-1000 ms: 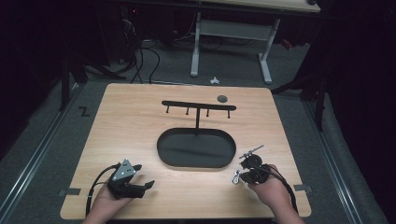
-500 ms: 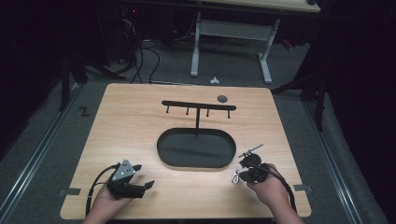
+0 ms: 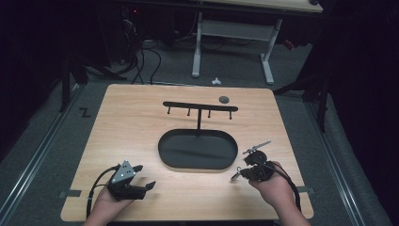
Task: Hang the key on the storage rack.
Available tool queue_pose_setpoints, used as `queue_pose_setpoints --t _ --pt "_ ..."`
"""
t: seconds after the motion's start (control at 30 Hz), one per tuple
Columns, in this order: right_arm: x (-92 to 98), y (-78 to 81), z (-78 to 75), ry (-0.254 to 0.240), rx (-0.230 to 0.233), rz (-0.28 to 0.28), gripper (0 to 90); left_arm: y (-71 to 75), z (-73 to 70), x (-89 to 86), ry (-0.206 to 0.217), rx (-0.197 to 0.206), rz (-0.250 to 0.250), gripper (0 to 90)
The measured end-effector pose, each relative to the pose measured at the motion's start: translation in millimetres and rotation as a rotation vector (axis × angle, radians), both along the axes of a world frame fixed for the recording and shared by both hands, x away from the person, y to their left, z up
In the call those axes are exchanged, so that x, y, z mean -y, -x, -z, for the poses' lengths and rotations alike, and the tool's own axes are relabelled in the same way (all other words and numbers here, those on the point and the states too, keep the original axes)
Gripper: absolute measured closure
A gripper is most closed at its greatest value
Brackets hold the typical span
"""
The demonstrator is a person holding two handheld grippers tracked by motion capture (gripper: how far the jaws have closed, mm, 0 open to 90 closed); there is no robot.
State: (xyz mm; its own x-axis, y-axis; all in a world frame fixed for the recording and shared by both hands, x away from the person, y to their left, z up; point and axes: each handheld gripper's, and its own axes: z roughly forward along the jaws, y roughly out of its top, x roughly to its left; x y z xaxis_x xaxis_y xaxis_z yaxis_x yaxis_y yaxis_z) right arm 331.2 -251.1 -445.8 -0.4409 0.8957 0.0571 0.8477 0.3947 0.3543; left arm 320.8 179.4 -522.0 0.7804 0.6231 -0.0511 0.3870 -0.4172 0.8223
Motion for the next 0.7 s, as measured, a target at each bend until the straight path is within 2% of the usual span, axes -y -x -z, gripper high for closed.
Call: queue_pose_setpoints --t 0.27,0.4,0.6,0.7 --pt "-1.0 -0.9 -13.1 0.022 -0.008 -0.002 88.5 0.2 -0.4 -0.6 0.001 -0.001 0.001 20.7" --pt "-0.8 -1.6 -18.1 0.011 -0.027 -0.006 88.5 1.3 0.6 0.0 -0.002 -0.007 0.005 20.7" --pt "-3.8 -4.9 -27.1 0.059 -0.056 -0.005 88.6 1.1 0.4 -0.3 0.003 -0.009 0.006 20.7" --pt "-4.8 -8.4 -32.7 0.061 -0.066 0.001 88.5 1.1 0.2 -0.6 0.008 -0.008 0.006 20.7"
